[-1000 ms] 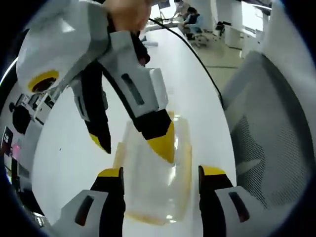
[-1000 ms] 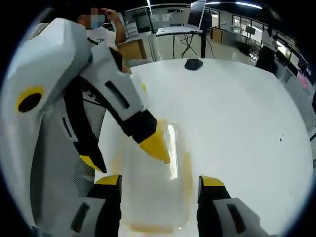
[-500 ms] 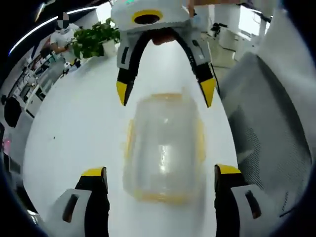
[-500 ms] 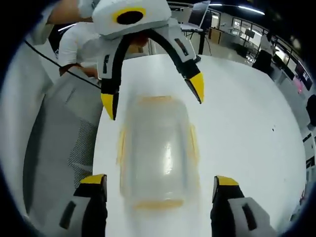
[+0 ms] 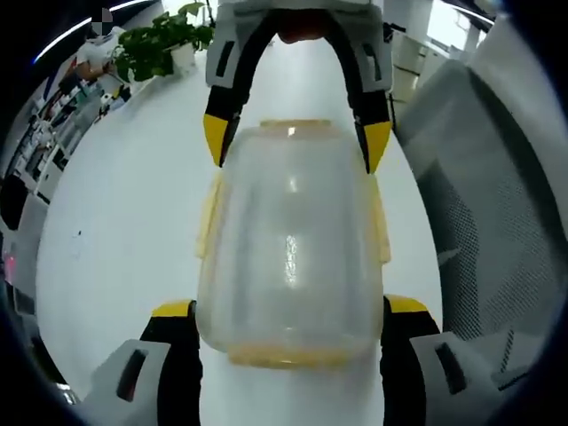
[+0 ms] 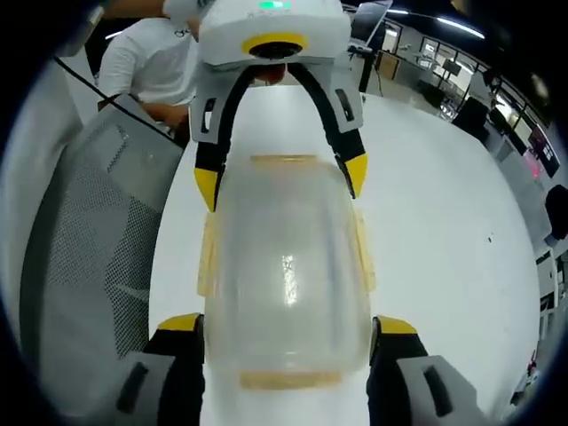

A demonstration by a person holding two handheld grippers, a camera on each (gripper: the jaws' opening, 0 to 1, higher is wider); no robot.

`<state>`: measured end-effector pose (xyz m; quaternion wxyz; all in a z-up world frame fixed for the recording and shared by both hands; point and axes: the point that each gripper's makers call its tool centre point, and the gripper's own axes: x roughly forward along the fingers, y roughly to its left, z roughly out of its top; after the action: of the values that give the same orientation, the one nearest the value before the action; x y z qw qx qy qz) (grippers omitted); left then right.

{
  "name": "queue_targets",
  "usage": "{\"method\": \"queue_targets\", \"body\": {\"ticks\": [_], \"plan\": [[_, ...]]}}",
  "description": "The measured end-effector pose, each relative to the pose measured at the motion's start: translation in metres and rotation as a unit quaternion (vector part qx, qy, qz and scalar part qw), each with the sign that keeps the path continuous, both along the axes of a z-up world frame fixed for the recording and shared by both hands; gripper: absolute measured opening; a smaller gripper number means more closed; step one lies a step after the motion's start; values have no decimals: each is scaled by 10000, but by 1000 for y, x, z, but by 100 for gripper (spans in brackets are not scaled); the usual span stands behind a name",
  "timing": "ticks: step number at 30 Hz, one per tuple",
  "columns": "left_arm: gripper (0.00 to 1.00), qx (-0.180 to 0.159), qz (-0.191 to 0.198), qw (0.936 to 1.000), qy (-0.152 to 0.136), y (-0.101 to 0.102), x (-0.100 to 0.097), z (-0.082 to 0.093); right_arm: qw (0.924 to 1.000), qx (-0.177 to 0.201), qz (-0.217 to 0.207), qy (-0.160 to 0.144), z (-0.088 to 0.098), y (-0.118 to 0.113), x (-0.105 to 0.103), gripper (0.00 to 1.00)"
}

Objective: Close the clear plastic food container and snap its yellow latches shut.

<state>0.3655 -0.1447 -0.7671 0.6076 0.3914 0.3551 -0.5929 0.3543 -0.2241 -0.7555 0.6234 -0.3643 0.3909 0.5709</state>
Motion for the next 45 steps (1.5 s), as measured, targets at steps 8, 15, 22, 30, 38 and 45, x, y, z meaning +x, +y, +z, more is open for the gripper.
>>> {"method": "queue_targets", "body": {"ticks": [8,15,22,30,38,45], "plan": [[82,66,119,9999,20,20,2,0,9999,84,136,-5,0,19,4,74],[82,166,176,9997,17,43,16,0,9997,148,213,-12,0,43,19,74],[82,222,257,9994,22,63,37,-1,9995,172,274,-32,0,61,39,74],[82,295,312,9991,39,69,64,0,9994,57,330,-6,0,65,69,74],[82,290,305,9991,56,67,91,0,9994,-85,343,18,-1,65,95,74],[82,363,203,9991,94,68,107,-1,9997,0,239,16,-1,63,110,74]]}}
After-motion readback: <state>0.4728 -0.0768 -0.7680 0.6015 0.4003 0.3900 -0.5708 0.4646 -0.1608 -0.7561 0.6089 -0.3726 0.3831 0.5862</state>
